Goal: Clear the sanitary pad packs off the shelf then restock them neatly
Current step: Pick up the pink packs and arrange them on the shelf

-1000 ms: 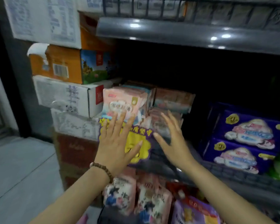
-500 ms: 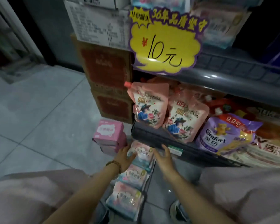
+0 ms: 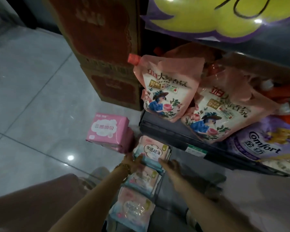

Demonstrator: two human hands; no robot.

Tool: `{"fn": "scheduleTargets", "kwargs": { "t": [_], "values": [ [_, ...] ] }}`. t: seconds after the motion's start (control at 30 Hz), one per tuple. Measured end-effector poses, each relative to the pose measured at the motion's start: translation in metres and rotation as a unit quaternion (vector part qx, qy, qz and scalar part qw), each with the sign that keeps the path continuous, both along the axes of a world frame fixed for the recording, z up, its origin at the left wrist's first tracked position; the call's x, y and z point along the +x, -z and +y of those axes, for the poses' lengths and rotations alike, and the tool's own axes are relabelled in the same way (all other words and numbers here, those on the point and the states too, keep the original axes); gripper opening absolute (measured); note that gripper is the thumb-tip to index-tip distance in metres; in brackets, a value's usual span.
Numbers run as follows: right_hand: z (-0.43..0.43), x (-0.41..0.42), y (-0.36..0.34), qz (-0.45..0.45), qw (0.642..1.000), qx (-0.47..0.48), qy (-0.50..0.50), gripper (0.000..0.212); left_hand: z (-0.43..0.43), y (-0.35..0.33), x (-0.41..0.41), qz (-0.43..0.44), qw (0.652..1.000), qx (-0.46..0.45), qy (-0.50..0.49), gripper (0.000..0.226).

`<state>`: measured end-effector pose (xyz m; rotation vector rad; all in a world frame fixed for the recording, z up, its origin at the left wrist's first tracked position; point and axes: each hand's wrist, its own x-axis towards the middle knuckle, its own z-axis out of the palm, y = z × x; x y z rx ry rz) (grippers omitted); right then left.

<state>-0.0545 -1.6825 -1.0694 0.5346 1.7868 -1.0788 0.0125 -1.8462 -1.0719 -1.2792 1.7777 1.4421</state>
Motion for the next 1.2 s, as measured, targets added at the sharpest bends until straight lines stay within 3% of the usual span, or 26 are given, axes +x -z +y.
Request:
{"fn": "scheduleTargets", "kwargs": {
  "t": [0.07,0.13,0.17,0.27,0.33,0.43,0.53,0.6,0.63,0.77,0.87,0.97,1.07,1.2],
  "values": [
    [-0.004,-0.003,0.007,0.003,1.0,0.0,-0.001,0.094,-0.004,0.005,-0.008,0.004,1.0,0.019,-0.019,0.091],
    [-0.007,-0.008,0.017,0.008,1.0,-0.01,0.005,0.094,-0.008,0.014,-0.015,0.011,0.999,0.028,-0.036,0.065],
    [-0.01,-0.011,0.02,0.013,1.0,-0.013,0.002,0.091,-0.009,0.021,-0.017,0.006,0.999,0.036,-0.035,0.064],
    [-0.019,-0.014,0.028,0.029,0.999,-0.018,0.029,0.067,-0.011,0.064,-0.013,-0.001,0.999,0.037,-0.035,0.097],
    [-0.02,-0.013,0.035,0.003,0.998,-0.029,0.057,0.077,-0.014,0.084,-0.009,-0.008,0.998,0.046,-0.043,0.093],
    [-0.012,-0.01,0.034,-0.061,0.995,-0.073,0.028,0.086,-0.008,0.033,-0.015,-0.014,1.0,0.012,-0.014,0.076],
    [0.006,-0.008,0.034,-0.051,0.99,-0.105,0.073,0.082,-0.003,0.013,-0.014,0.045,0.998,0.032,-0.011,0.089],
    [0.016,-0.008,0.023,-0.041,0.988,-0.126,0.084,0.094,0.005,0.01,-0.012,0.065,0.997,0.036,0.009,0.097],
    [0.02,-0.007,0.013,-0.037,0.987,-0.136,0.078,0.094,0.009,0.006,-0.011,0.07,0.997,0.018,0.029,0.09],
    [0.036,0.0,-0.031,0.007,0.984,-0.17,0.06,0.058,0.028,-0.04,-0.005,0.125,0.991,-0.01,0.039,0.033],
    [0.044,0.004,-0.063,0.101,0.98,-0.166,0.043,0.049,0.041,-0.077,0.0,0.187,0.982,-0.011,0.03,0.032],
    [0.047,0.006,-0.103,0.23,0.967,-0.11,0.011,0.083,0.052,-0.115,0.009,0.232,0.973,0.02,0.006,0.035],
    [0.056,0.013,-0.155,0.341,0.934,-0.109,0.001,0.119,0.062,-0.154,0.012,0.292,0.956,0.005,0.02,0.058],
    [0.079,0.016,-0.228,0.417,0.897,-0.149,0.019,0.136,0.081,-0.228,0.008,0.398,0.916,-0.009,0.049,0.055]
  ]
}}
